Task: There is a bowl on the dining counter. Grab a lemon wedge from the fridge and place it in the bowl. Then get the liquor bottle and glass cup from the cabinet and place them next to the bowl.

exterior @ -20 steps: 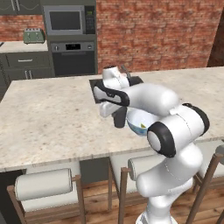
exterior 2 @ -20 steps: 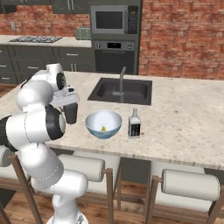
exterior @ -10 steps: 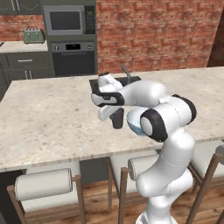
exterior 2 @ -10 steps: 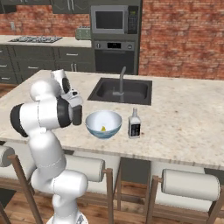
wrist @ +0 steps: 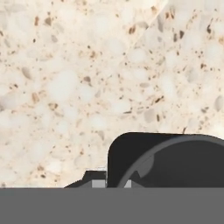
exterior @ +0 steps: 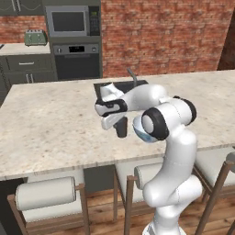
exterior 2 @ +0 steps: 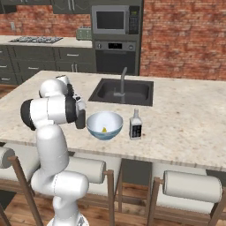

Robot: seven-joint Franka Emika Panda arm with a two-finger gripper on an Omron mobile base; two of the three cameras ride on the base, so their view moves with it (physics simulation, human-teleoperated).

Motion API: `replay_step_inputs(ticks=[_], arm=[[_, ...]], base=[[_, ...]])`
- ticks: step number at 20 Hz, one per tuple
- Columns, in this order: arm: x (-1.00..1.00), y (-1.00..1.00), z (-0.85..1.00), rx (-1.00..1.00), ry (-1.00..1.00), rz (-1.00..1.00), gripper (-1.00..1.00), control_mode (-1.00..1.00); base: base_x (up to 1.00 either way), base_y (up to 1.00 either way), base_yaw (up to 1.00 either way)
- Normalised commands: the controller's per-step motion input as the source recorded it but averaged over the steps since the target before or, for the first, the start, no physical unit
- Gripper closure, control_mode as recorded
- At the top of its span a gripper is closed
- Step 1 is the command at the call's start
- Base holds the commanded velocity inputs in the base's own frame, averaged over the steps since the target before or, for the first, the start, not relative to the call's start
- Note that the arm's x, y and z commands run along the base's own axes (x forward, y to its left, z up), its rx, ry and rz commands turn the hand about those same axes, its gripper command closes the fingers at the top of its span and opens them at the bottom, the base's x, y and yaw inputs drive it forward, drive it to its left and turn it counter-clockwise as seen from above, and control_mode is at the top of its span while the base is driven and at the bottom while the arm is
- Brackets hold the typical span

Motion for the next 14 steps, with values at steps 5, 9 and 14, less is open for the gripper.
replay_step_inputs(ticks=[5, 9, 14], arm=[[0.19, 0.0, -0.3, 0.0, -0.01, 0.0, 1.0, -1.0], [0.11, 0.0, -0.27, 0.0, -0.06, 0.0, 1.0, -1.0], [0.0, -0.01, -0.12, 0.0, -0.16, 0.0, -1.0, -1.0]], base=[[0.0, 0.0, 0.0], [0.0, 0.0, 0.0], [0.0, 0.0, 0.0]])
